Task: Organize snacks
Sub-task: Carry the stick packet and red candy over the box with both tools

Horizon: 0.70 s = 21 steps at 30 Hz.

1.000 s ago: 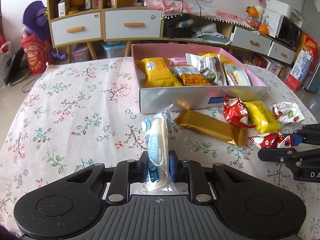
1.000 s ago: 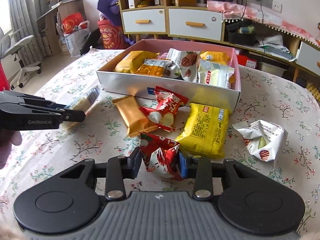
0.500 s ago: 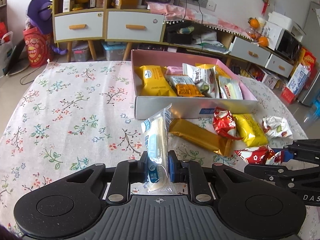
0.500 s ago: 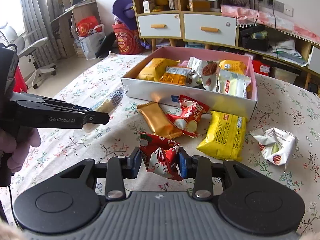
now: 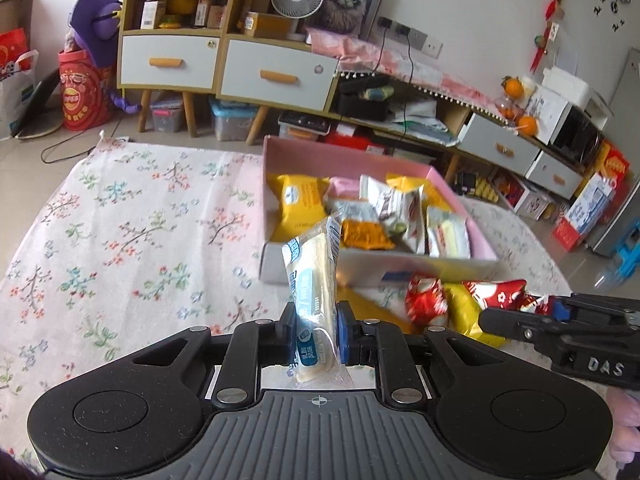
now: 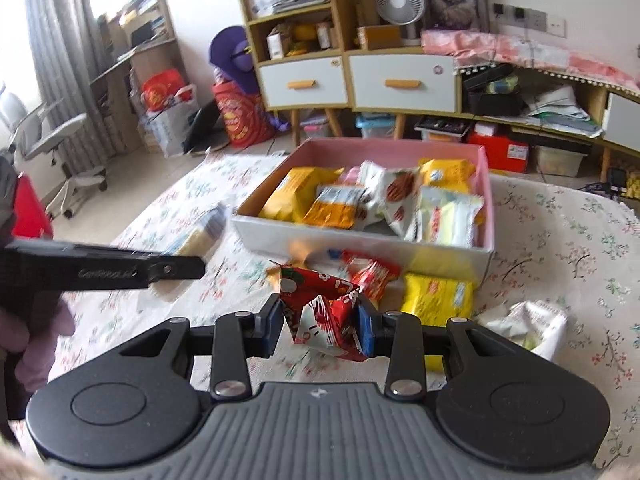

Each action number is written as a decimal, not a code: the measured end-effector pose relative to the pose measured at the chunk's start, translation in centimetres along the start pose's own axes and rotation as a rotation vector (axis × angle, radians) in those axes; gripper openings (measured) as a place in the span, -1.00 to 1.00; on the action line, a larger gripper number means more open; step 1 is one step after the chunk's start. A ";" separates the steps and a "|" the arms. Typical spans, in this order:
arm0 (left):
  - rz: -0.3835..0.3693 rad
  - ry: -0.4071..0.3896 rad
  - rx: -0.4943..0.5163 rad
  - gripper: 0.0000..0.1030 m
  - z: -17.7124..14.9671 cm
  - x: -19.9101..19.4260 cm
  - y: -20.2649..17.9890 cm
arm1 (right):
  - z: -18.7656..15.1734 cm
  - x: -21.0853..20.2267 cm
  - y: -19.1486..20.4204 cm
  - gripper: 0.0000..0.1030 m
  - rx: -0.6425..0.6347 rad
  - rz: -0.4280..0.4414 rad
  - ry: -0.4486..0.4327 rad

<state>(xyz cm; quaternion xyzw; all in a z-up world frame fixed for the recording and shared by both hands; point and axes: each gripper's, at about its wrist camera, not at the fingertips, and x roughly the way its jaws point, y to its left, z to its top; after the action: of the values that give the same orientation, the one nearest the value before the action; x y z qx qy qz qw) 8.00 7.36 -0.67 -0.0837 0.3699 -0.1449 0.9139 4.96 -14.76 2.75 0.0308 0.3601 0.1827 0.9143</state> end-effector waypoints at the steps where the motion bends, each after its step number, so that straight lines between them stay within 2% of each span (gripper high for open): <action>1: 0.001 -0.001 0.001 -0.67 0.3 0.2 -0.2 | 0.3 0.1 -0.4 -0.33 0.015 -0.009 -0.007; 7: -0.004 -0.023 0.028 -0.67 2.6 1.5 -1.4 | 2.1 1.2 -2.4 -0.33 0.095 -0.044 -0.026; 21: 0.034 -0.026 0.076 -0.67 7.6 8.2 -2.9 | 4.2 5.5 -3.9 -0.33 0.120 -0.060 -0.001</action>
<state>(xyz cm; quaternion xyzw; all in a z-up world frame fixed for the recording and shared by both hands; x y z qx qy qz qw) 18.37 2.26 0.18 -0.0447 0.3535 -0.1420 0.9235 12.69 -16.11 1.55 0.0746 0.3708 0.1331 0.9161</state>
